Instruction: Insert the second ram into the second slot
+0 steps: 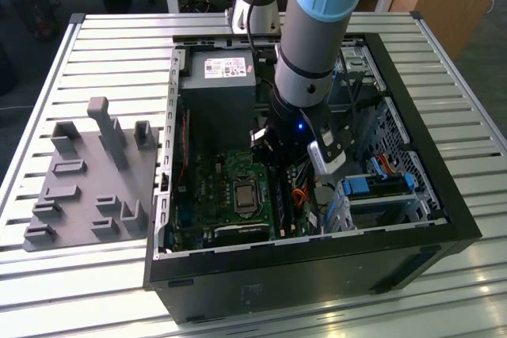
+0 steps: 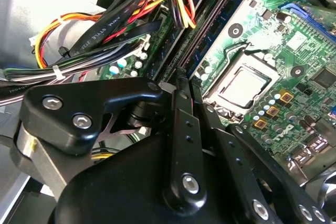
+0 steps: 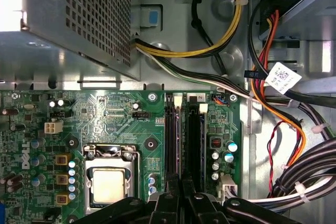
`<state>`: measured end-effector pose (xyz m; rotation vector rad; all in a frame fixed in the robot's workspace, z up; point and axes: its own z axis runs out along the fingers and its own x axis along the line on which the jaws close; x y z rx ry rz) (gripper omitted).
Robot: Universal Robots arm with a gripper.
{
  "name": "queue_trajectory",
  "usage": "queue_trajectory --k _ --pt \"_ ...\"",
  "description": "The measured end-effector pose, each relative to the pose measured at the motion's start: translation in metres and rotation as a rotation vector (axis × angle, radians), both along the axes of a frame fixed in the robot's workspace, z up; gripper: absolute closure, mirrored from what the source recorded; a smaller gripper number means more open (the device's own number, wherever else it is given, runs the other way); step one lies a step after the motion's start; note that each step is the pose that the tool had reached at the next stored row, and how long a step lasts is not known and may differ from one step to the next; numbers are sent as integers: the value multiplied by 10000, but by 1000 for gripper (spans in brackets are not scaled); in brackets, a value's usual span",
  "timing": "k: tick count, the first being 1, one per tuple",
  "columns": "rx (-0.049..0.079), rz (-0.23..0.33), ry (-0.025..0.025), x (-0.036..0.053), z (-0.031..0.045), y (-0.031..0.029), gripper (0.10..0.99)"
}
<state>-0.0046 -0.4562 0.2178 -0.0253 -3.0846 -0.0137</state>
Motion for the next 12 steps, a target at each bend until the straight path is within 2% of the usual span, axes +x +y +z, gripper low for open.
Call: queue_trajectory --k 12 --pt "-2 1 9 0 -3 -20 949"
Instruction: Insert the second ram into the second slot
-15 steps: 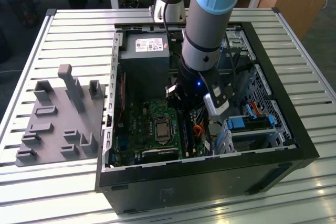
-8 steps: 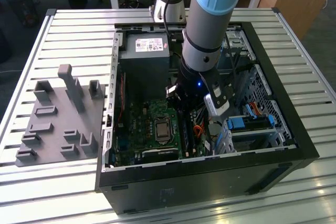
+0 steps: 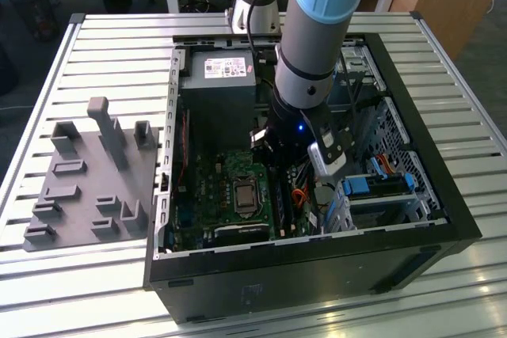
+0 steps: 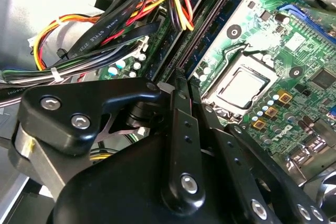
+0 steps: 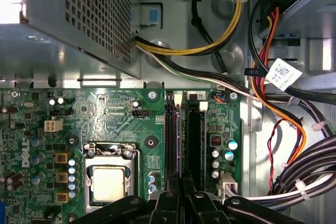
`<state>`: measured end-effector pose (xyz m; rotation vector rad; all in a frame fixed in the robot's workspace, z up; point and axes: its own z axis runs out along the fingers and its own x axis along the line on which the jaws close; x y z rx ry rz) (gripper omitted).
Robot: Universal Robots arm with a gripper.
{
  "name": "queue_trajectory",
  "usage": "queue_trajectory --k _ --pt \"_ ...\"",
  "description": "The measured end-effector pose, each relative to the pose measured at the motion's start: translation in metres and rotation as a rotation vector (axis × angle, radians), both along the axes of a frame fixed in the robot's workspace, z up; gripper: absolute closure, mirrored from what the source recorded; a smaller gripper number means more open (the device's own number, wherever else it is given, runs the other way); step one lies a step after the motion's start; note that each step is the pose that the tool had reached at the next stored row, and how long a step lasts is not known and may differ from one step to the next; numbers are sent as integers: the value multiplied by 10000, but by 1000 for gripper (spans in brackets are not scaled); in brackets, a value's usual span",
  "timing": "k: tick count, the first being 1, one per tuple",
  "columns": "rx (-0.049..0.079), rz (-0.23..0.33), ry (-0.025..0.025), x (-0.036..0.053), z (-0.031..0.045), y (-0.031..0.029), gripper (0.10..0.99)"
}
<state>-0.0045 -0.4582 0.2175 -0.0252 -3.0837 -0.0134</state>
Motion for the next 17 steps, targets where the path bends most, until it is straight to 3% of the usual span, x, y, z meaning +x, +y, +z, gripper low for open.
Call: queue_trajectory --k 17 --pt "0 0 2 0 -6 0 949"
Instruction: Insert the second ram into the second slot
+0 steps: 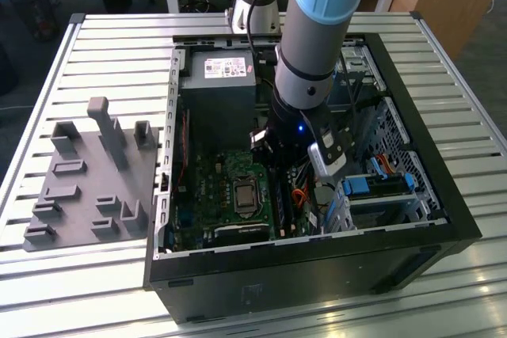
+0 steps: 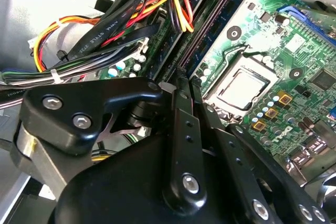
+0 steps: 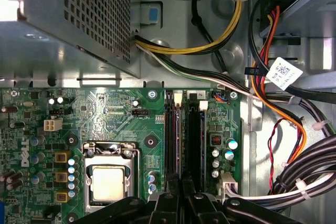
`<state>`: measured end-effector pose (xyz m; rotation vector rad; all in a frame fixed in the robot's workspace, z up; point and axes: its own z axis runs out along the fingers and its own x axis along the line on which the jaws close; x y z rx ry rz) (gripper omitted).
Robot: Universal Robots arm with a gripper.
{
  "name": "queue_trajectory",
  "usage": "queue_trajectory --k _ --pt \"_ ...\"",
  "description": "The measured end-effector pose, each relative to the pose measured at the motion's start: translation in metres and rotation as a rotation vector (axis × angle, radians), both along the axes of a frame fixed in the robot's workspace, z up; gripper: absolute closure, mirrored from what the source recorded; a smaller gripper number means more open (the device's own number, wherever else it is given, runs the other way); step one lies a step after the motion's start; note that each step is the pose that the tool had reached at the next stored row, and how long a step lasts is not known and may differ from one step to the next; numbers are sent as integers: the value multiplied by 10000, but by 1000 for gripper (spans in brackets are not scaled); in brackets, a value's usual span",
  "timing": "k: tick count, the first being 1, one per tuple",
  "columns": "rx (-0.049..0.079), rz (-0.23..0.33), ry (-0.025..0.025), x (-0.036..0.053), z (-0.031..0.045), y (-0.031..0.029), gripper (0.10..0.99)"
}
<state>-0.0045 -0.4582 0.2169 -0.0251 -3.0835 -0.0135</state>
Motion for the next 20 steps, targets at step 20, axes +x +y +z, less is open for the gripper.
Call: queue_trajectory --k 20 --pt "-1 0 -1 0 -35 0 878"
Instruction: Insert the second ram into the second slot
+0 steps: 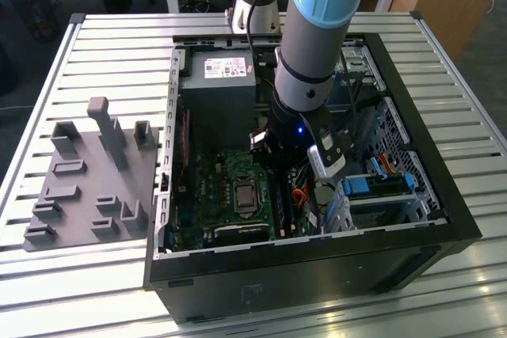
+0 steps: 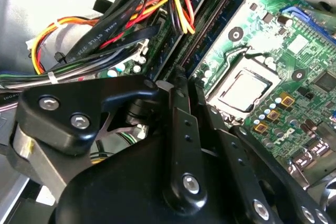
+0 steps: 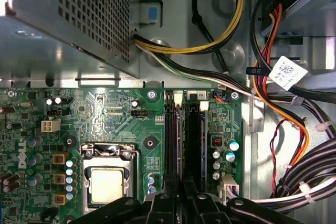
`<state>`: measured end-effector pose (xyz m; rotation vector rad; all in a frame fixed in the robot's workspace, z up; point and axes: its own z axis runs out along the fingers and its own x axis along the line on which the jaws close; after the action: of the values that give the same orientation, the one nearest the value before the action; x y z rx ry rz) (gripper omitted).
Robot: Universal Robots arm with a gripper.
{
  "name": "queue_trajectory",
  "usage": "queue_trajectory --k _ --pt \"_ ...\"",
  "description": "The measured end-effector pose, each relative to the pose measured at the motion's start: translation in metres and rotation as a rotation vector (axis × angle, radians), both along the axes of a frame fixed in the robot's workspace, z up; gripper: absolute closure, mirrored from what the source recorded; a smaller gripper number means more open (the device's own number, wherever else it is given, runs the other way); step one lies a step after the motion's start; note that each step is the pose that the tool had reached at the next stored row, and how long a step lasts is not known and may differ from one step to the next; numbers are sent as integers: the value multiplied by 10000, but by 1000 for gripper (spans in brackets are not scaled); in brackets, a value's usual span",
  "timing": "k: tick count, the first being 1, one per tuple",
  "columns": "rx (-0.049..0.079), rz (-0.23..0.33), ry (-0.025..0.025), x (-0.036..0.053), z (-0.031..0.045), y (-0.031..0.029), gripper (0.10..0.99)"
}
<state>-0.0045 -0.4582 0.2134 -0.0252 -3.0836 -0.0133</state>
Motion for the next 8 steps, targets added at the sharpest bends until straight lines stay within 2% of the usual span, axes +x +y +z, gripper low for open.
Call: queue_trajectory --k 4,8 --pt "-1 0 1 0 2 0 878" --pt "-1 0 1 0 83 0 878"
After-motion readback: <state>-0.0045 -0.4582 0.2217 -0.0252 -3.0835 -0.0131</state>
